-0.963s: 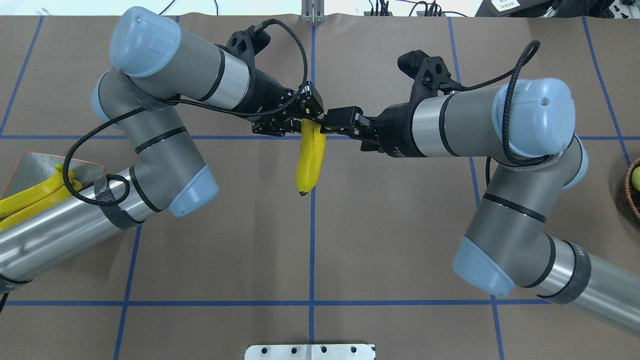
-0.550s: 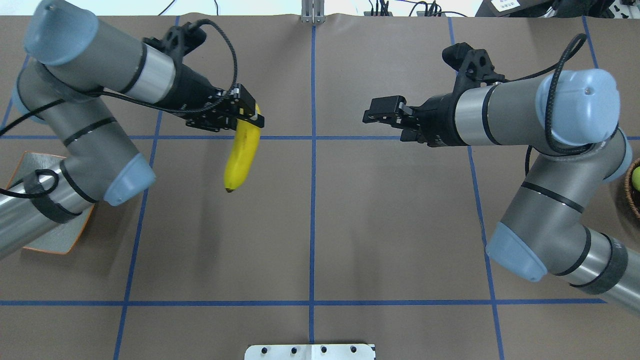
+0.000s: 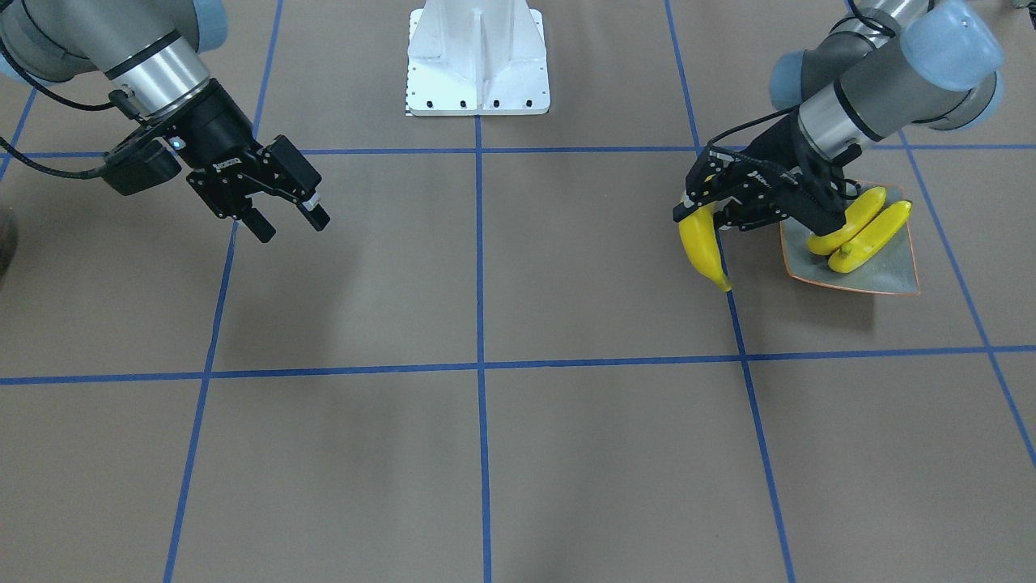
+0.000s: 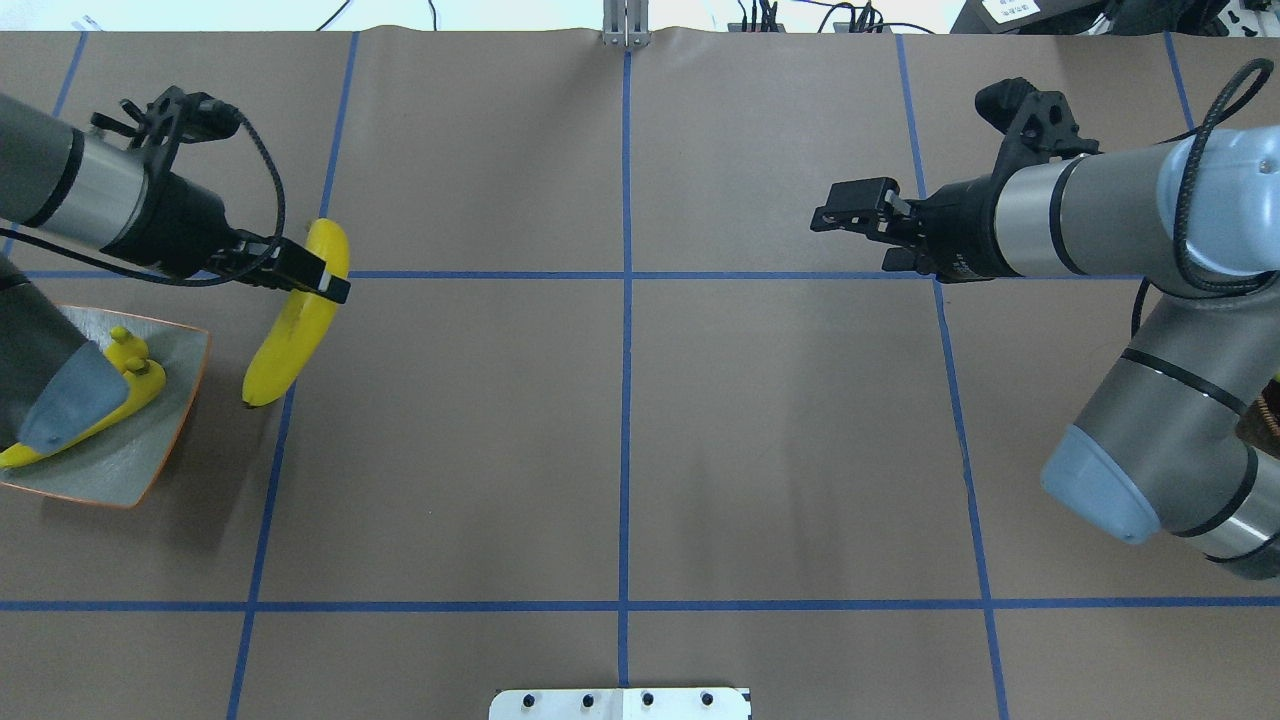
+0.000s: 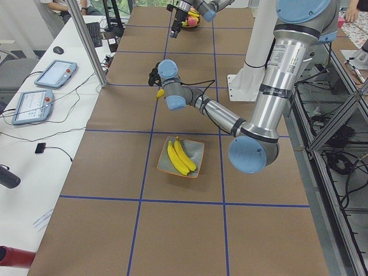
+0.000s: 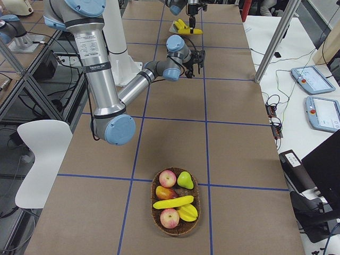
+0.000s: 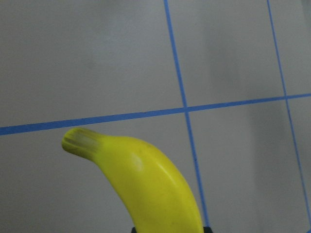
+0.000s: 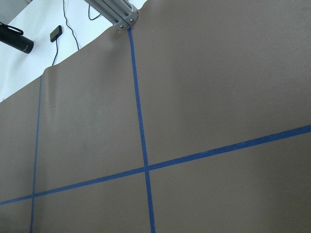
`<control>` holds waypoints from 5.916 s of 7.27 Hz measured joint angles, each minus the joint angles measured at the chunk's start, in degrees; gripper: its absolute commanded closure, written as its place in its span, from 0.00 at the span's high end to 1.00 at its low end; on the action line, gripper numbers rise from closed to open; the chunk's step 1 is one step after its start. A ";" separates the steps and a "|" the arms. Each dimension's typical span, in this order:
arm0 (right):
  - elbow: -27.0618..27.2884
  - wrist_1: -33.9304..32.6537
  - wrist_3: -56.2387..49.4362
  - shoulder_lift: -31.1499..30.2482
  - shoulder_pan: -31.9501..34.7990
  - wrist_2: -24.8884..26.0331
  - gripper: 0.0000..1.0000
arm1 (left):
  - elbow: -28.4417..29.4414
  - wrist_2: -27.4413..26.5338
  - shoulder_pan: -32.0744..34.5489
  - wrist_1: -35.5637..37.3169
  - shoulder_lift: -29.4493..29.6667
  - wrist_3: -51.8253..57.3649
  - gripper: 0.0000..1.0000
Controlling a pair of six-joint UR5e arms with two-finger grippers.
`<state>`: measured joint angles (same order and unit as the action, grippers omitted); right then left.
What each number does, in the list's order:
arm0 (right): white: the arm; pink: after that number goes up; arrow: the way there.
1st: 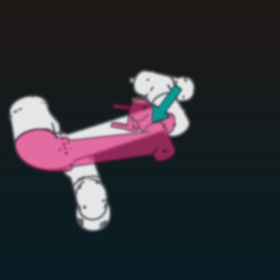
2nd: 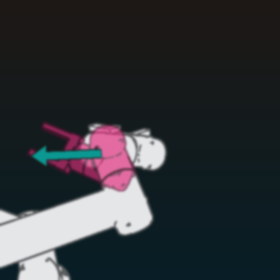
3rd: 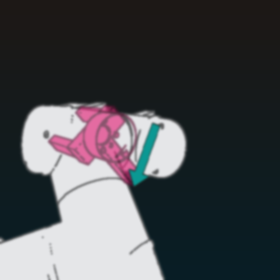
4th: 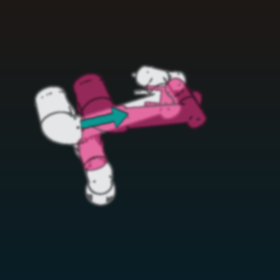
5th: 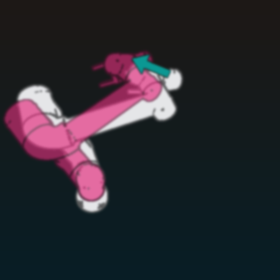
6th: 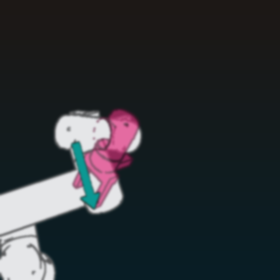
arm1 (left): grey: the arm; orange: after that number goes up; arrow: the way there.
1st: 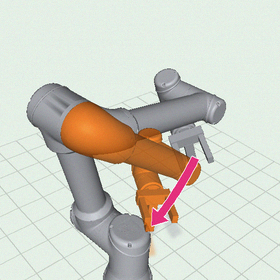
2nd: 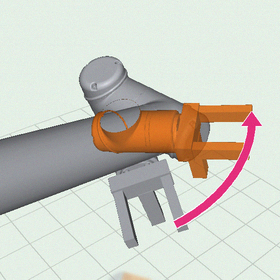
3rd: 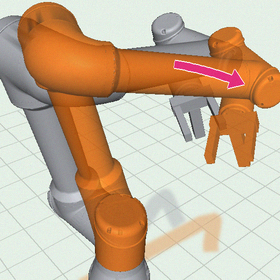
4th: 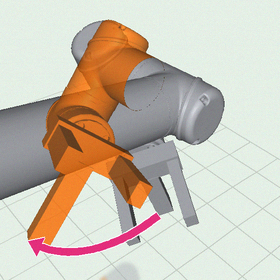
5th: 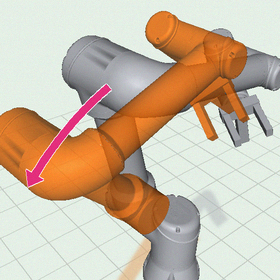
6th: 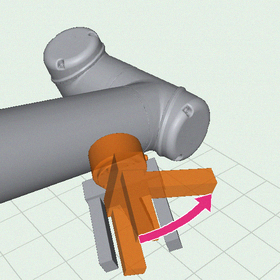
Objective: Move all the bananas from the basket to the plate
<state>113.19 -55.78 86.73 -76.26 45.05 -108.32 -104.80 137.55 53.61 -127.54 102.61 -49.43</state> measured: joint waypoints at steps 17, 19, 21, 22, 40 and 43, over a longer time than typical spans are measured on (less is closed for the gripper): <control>-2.09 -0.12 0.07 -4.29 2.18 0.47 1.00 | -19.71 -35.43 -13.62 37.95 -19.01 46.30 0.00; -2.22 -0.12 0.03 -4.26 2.15 0.54 1.00 | -18.49 -35.16 -13.65 33.36 -20.69 46.26 0.00; -2.32 -0.12 0.03 -4.25 2.15 0.53 1.00 | -17.58 -35.29 -13.96 32.23 -21.01 46.43 0.00; -2.35 -0.12 0.05 -4.25 2.15 0.52 1.00 | -17.01 -35.32 -14.08 32.07 -20.96 46.44 0.00; -2.10 0.75 -20.37 -16.71 14.13 -8.38 1.00 | -13.70 -19.52 -9.49 31.74 -9.95 26.05 0.98; -7.95 1.16 -43.95 -24.50 28.12 -19.01 1.00 | -12.66 -19.34 -9.69 37.16 -4.48 21.80 0.98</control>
<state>105.24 -54.62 42.78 -100.76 73.17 -127.33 -117.46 118.21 43.92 -90.38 98.12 -27.63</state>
